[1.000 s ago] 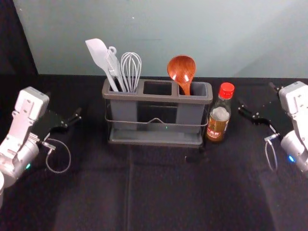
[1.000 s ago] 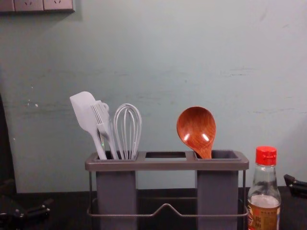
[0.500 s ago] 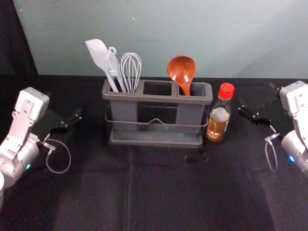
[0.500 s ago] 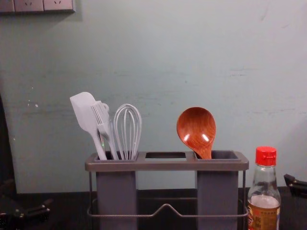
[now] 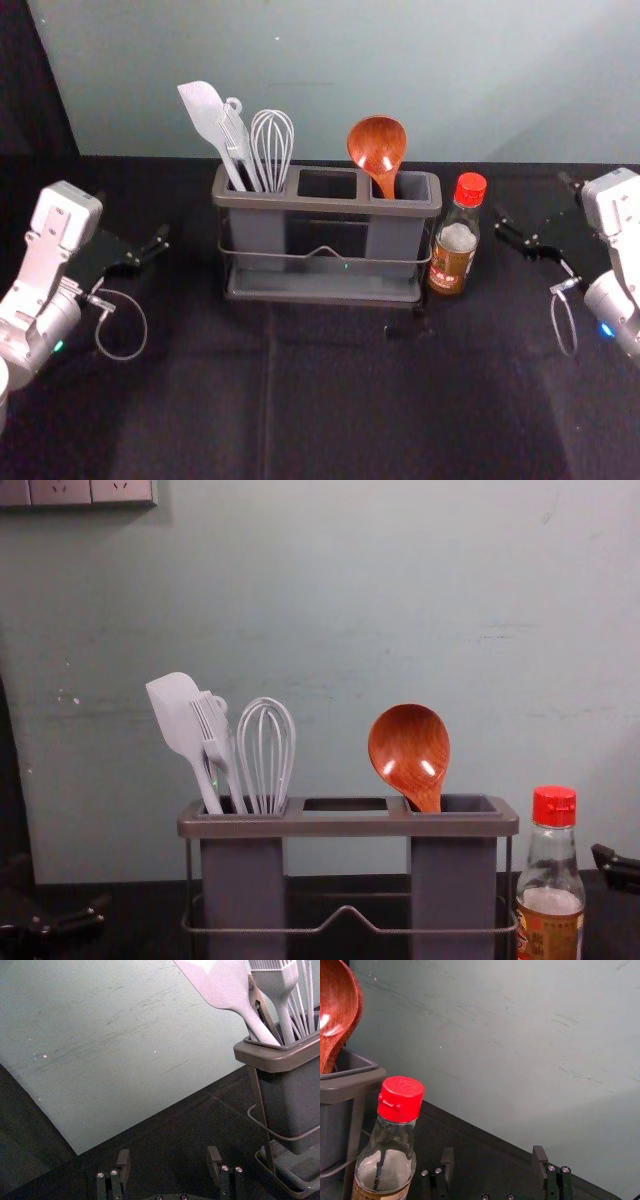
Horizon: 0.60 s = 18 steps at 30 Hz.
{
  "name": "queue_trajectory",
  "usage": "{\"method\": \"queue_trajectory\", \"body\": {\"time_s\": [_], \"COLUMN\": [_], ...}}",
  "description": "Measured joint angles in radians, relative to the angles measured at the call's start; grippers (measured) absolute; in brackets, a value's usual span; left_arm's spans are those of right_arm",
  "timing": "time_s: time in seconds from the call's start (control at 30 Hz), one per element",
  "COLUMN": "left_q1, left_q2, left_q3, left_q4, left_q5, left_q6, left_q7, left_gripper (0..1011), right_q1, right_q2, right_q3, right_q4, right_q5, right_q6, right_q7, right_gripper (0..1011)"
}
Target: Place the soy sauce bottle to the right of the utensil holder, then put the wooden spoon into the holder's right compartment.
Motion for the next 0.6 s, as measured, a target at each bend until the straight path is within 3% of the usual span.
{"method": "queue_trajectory", "body": {"time_s": [0.6], "left_q1": [0.000], "left_q2": [0.000], "left_q3": [0.000], "left_q4": [0.000], "left_q5": [0.000], "left_q6": [0.000], "left_q7": [0.000], "left_gripper": [1005], "right_q1": [0.000], "right_q2": [0.000], "right_q3": [0.000], "right_q4": [0.000], "right_q5": [0.001], "right_q6": [0.001], "right_q7": [0.001], "right_gripper": [1003]}}
